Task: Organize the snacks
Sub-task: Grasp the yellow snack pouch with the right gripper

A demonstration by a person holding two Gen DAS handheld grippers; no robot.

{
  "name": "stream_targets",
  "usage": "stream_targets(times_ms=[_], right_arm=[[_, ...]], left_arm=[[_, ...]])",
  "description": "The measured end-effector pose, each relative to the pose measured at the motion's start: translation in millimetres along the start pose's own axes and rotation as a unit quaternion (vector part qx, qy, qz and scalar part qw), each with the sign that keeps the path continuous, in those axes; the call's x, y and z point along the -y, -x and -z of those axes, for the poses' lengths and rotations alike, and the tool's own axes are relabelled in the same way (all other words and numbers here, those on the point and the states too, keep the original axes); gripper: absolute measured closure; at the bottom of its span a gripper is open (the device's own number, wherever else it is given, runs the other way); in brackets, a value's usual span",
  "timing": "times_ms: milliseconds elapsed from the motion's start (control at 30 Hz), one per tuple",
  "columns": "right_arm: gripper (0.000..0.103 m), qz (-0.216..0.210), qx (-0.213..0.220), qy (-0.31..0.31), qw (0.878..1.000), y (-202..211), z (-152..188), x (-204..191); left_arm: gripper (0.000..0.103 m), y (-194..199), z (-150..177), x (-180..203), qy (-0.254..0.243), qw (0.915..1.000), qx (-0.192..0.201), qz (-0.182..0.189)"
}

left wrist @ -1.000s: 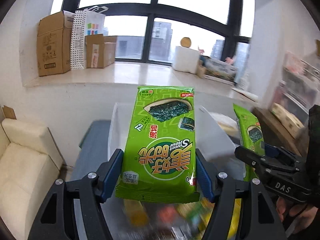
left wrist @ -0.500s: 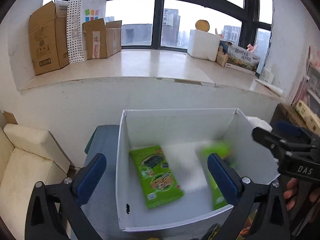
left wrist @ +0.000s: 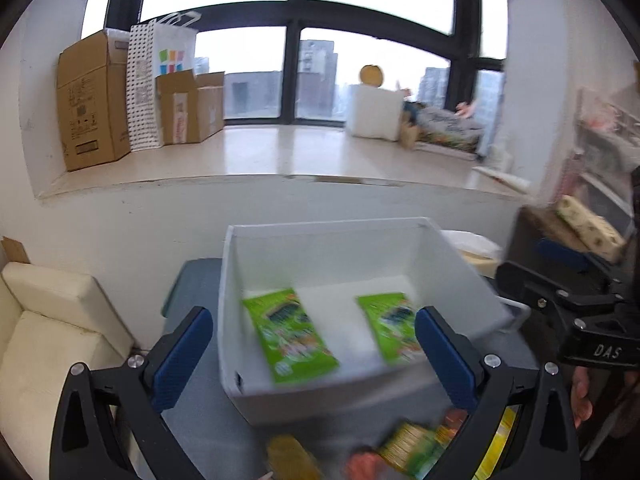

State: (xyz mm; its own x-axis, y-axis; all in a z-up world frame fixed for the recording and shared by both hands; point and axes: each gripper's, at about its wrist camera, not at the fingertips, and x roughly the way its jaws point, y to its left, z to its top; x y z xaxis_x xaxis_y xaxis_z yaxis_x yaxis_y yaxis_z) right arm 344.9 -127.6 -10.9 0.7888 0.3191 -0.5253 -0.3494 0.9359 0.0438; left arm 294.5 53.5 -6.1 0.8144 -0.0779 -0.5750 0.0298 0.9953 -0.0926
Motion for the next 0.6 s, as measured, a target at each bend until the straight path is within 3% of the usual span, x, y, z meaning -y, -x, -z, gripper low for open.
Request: stream_targets(times_ms=[133,233,367,600], right_arm=[[0.000,-0.041,-0.001,-0.018,0.999,44.2,26.6,2.4],[0.000,-0.017,-0.016,-0.017,1.000,70.9,55.9,5.9],[0.000,-0.011,-0.032,-0.042,0.999,98.0,113.6,14.3],[0.000,-0.018,-0.075,-0.136,0.988,95.9,190.1,30.4]], left_arm=[[0.000,39.7,30.8,16.3,-0.002,0.9996,-0.012,0.024],[0.000,69.0,59.1,26.5,0.004,0.9993,-0.016,0.035],[0.000,105.0,100.1,37.0,-0.002,0.9999,-0.002,0.015],[0.000,120.9,141.6,42.6,0.011,0.9994,-0.023,0.024]])
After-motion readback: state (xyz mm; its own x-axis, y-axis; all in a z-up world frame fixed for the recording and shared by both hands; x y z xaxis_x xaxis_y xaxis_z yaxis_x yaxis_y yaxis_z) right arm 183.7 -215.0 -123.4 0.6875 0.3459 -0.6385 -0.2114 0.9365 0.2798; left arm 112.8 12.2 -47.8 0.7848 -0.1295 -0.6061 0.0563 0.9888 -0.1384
